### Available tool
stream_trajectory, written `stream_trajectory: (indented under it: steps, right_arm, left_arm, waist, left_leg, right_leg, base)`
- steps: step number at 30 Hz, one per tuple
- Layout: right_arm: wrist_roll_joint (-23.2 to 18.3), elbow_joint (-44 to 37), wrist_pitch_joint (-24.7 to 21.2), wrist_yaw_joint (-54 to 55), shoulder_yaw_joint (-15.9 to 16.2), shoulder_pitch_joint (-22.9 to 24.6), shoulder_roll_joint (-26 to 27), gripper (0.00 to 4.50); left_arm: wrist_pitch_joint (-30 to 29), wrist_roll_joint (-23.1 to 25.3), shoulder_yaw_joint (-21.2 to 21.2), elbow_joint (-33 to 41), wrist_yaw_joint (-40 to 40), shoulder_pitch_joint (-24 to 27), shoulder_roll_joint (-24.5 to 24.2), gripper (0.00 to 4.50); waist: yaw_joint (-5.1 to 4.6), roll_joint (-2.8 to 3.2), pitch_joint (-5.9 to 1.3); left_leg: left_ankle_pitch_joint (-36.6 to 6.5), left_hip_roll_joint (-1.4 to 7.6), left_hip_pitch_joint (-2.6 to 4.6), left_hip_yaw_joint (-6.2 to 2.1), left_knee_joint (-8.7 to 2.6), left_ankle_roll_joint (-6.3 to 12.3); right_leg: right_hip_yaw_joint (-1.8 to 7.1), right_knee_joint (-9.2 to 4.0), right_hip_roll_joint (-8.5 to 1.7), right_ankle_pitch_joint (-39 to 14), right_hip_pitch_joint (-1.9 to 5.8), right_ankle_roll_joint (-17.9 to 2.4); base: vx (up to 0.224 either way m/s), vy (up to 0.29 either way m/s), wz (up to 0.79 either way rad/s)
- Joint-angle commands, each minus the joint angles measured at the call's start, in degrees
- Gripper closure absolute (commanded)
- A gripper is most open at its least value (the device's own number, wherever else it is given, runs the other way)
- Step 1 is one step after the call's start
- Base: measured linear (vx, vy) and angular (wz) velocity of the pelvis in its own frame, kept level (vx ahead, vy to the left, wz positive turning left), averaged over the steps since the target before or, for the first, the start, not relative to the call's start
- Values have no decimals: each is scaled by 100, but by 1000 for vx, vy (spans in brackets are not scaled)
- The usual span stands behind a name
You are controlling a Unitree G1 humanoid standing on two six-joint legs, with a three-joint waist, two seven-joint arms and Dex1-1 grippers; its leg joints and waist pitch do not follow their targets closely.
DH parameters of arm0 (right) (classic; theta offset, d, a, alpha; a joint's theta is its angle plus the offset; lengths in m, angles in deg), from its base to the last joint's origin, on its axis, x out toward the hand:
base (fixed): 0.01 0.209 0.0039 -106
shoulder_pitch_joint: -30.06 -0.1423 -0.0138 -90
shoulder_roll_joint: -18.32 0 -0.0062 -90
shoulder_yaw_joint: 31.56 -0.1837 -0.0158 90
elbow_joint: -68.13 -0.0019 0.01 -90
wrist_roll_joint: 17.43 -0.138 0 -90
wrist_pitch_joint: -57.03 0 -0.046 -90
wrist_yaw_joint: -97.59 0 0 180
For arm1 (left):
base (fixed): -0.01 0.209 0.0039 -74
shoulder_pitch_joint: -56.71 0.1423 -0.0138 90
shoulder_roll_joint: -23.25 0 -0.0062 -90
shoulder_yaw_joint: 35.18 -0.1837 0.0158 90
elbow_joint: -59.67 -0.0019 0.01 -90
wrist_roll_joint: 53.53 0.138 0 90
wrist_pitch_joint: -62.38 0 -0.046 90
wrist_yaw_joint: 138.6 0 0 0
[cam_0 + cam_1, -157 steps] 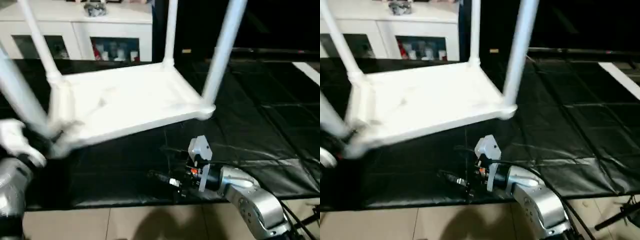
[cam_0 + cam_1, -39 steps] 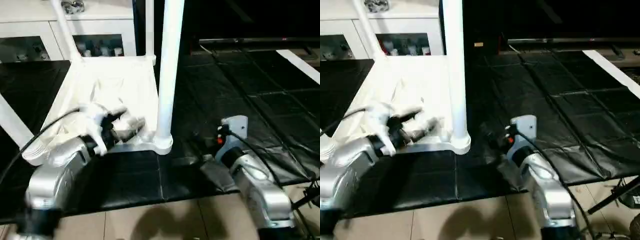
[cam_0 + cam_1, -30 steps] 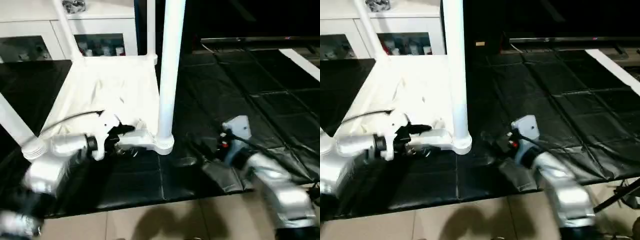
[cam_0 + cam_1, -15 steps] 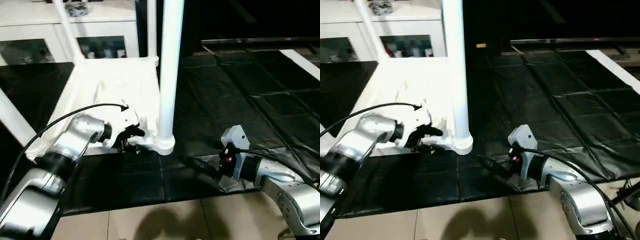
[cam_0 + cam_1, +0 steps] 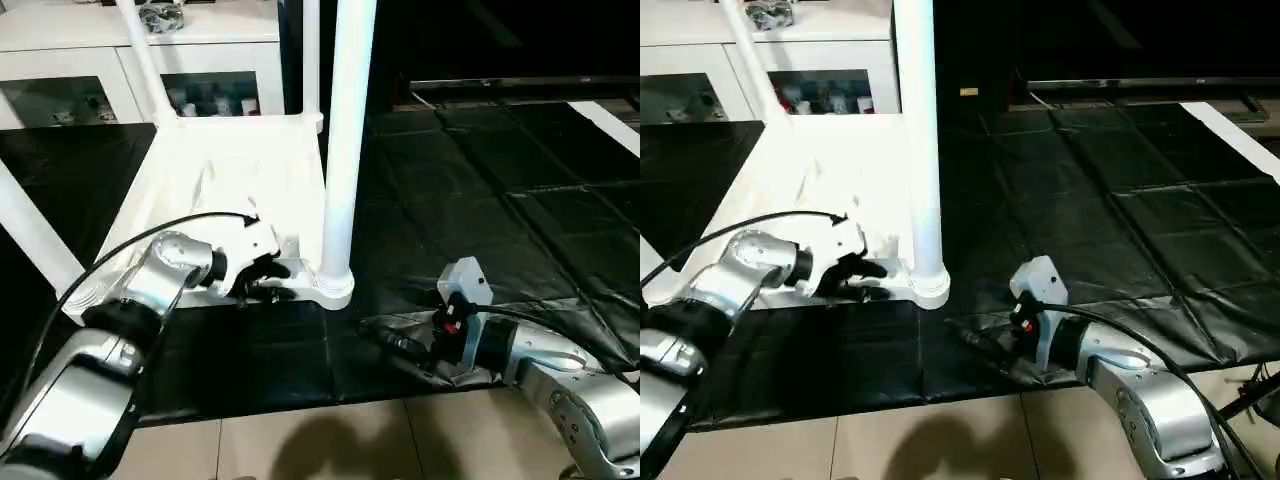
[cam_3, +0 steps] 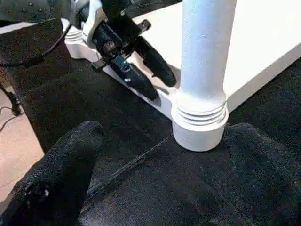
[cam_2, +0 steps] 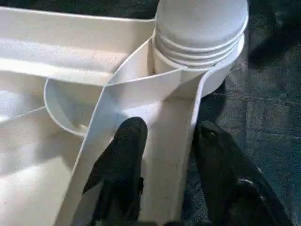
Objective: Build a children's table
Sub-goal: Rotate table base
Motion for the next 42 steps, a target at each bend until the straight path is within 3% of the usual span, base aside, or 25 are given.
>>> stream_trajectory:
  steps: [1,17,23,26,30,33,34,35,37,39,42]
  right_arm:
    - [56,-39,92,22,48,0,-31,0]
    - [76,-77,116,16,41,87,-70,0]
    - [115,-21,166,9,36,90,-71,0]
    - [160,11,254,45,8,85,-61,0]
    - [216,161,418,134,-91,40,-4,0]
    - [190,190,408,59,-91,40,-46,0]
    - [170,195,396,-3,-84,37,-80,0]
    - [157,200,389,-49,-78,35,-105,0]
    - [175,275,439,-103,-69,8,-152,0]
    - [211,399,498,-130,-43,-63,-175,0]
    - [245,523,546,-166,-4,-160,-189,0]
  left_arm:
    - [99,9,113,-121,-43,-155,22,296]
    - [374,114,141,-638,-312,-356,210,417]
    - [73,-23,159,-657,-958,-273,302,447]
    - [-377,-101,112,-404,-1371,-91,221,447]
    - [-941,-388,129,628,-1910,506,-63,447]
    - [-906,-451,180,1157,-1786,846,-130,447]
    - [-874,-403,170,1310,-1694,945,-156,447]
    - [-848,-360,159,1411,-1627,1012,-176,447]
    - [-759,-264,166,1655,-1438,1148,-187,447]
    - [-754,-288,226,1881,-1293,1241,-152,447]
    - [-869,-340,285,2164,-1243,1345,-141,447]
  waist:
    - [25,51,-366]
    - [30,48,-364]
    - [24,67,-394]
    - [6,69,-383]
    - [-22,71,-364]
    - [-13,101,-355]
    - [-16,20,-333]
    - [3,50,-345]
    - [13,51,-333]
    - [11,-11,-331]
    - [5,4,-342]
  left_leg:
    - [-1385,84,25,-47,-370,34]
    - [-1404,83,27,-51,-371,55]
    - [-1154,95,7,-50,-355,109]
    - [-1163,85,5,-43,-354,138]
    - [-1251,115,12,-43,-378,126]
    - [-1401,129,50,-42,-382,106]
    - [-1458,127,45,-26,-392,123]
    - [-1444,131,50,-41,-390,114]
    - [-1429,134,44,-40,-396,133]
    - [-1399,120,32,-32,-395,146]
    - [-1264,113,17,-28,-381,174]
  right_leg:
    - [251,-454,-402,-1576,326,-1015]
    - [250,-471,-402,-1661,335,-1008]
    - [259,-399,-413,-1004,361,-1242]
    - [256,-408,-415,-1032,367,-1279]
    - [265,-421,-435,-1337,345,-1271]
    - [262,-442,-429,-1655,313,-1191]
    - [261,-477,-413,-1804,300,-1126]
    - [263,-448,-428,-1839,310,-1112]
    - [264,-471,-427,-2032,292,-982]
    - [260,-474,-418,-2089,290,-924]
    - [263,-465,-422,-2020,289,-922]
  base:
    - [0,0,0]
    - [0,0,0]
    - [0,0,0]
    - [0,0,0]
    - [0,0,0]
    - [0,0,0]
    - [0,0,0]
    - [0,0,0]
    - [0,0,0]
    - [0,0,0]
    - [0,0,0]
